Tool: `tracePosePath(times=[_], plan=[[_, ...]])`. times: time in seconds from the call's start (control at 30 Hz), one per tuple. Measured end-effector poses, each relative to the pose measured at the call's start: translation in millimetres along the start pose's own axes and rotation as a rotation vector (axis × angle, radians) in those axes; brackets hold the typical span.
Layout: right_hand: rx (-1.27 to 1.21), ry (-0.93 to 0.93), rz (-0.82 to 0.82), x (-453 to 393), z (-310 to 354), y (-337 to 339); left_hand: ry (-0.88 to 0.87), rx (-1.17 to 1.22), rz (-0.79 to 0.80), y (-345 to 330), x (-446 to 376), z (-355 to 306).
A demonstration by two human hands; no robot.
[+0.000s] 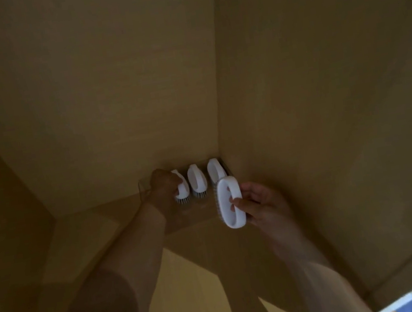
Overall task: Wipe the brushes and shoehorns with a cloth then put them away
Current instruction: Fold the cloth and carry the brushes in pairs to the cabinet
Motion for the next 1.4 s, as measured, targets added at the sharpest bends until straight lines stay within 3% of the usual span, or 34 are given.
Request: tracePosePath(times=[0.13,0.23,0.43,0.57,0.8,1.27,1.4], plan=[[-0.003,0.001,0.021,-6.5,3.0,-5.2,-0.099,-0.066,-0.031,9.9,14.6,-8.0],[-0.022,-0.004,0.049,-12.6,4.7,-10.7,-0.375,-0.295,-0.05,20.7,48.9,-38.1],[-0.07,-0.027,0.05,-28.1,3.7,-27.9,-0.763,-0.32,0.278,19.5,151.0,-51.7],[-0.121,-0.055,0.049,-34.3,0.8,-45.8,-0.9,-0.628,0.146,9.1,171.4,-36.2],[-0.114,-0.091,0.066,-34.5,-6.5,-64.6,-0.857,-0.698,-0.023,17.9,157.0,-16.1],[-0.199,-0.112,0.127,-33.0,-9.2,-60.5,-0.832,-0.549,0.099,23.8,146.6,-12.6],[-0.185,-0.1,0.103,-31.5,-6.6,-45.9,-0.743,-0.414,0.102,43.9,119.8,-11.6]])
Point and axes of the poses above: each hand's wrist, its own x-axis away from the middle knuckle, its own y-axis out of the back of the hand, z = x × y, the point moved 7 cm from there along -x, towards the middle knuckle, and after that the axes turned 2 degrees about z, right-handed, at the moved point
